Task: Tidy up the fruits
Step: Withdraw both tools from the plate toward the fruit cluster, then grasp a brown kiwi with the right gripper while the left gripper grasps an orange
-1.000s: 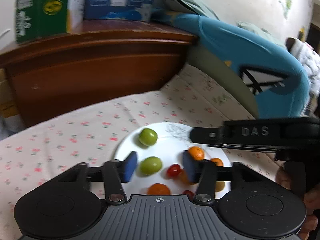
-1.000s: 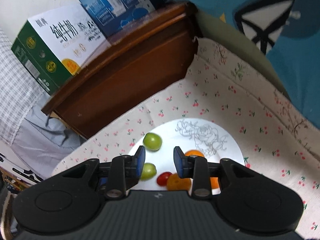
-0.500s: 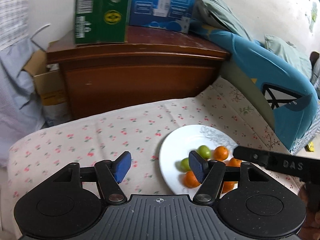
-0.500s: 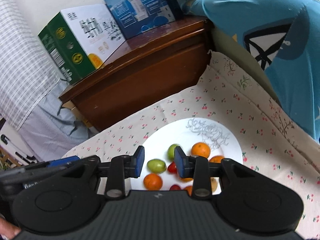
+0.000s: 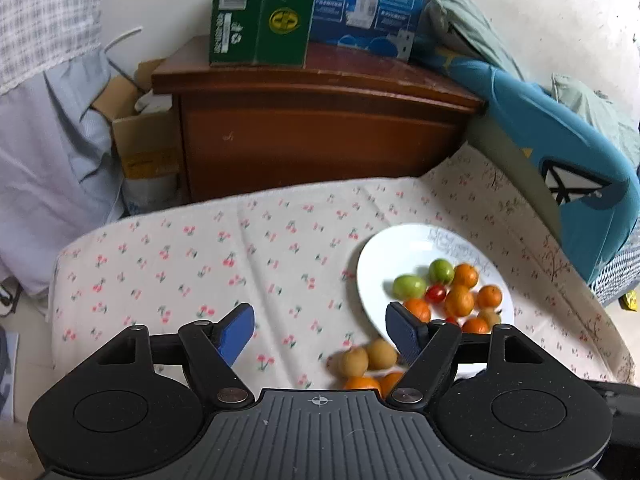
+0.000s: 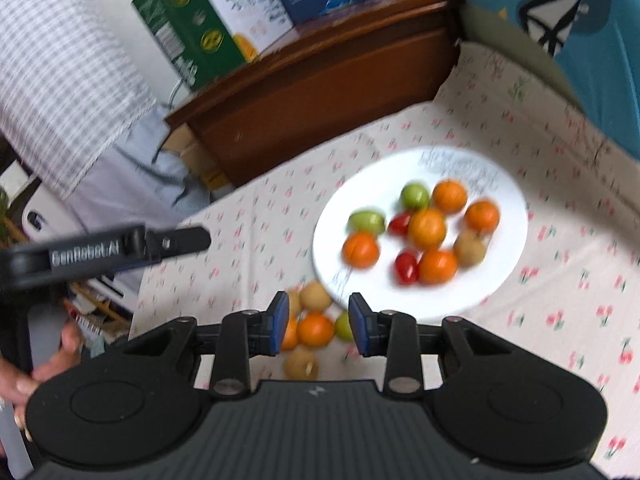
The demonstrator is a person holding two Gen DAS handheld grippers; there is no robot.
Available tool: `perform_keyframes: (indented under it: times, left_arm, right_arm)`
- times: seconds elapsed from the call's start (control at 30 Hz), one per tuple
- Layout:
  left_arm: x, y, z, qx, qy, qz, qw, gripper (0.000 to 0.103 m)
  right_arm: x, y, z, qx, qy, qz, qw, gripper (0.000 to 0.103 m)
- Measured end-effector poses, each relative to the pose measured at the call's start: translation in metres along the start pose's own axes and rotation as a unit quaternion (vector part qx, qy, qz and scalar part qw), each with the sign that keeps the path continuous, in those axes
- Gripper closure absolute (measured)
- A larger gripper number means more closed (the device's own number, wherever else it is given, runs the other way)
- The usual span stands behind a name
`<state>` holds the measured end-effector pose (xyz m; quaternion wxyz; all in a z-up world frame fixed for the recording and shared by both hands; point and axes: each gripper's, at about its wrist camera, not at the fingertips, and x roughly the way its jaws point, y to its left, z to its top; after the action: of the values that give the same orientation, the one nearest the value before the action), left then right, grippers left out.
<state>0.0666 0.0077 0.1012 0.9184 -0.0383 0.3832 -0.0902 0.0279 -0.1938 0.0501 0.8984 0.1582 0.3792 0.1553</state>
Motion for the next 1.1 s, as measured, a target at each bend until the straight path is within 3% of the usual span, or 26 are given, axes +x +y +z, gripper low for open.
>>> perform_keyframes:
  times: [0.33,0.53,0.6,0.73,0.8,1.1]
  left_arm:
    - [0.003,0.01,-0.021,0.006,0.029,0.03,0.9991,0.029]
    - [0.008,0.015,-0.025,-0.005,0.042,0.032,0.9986,0.025]
    - [0.009,0.015,-0.026,-0.001,0.044,0.035,0.9984,0.019]
    - [0.015,0.012,-0.028,0.006,0.054,0.032,0.998,0.017]
    - [0.017,0.01,-0.03,0.011,0.057,0.029,0.9979,0.017]
    - [0.03,-0.004,-0.041,0.044,0.072,0.012,0.9964,0.018]
  right_arm:
    - [0.025,0.02,-0.026,-0.051,0.039,-0.003,0.998,0.069]
    - [0.038,0.023,-0.03,-0.063,0.046,-0.01,0.997,0.069]
    - [0.042,0.023,-0.031,-0.067,0.048,-0.013,0.996,0.069]
    - [0.048,0.023,-0.034,-0.075,0.051,-0.021,0.996,0.07]
    - [0.05,0.023,-0.036,-0.08,0.054,-0.023,0.995,0.077]
    - [0.027,0.01,-0.031,-0.067,0.048,-0.032,0.996,0.078]
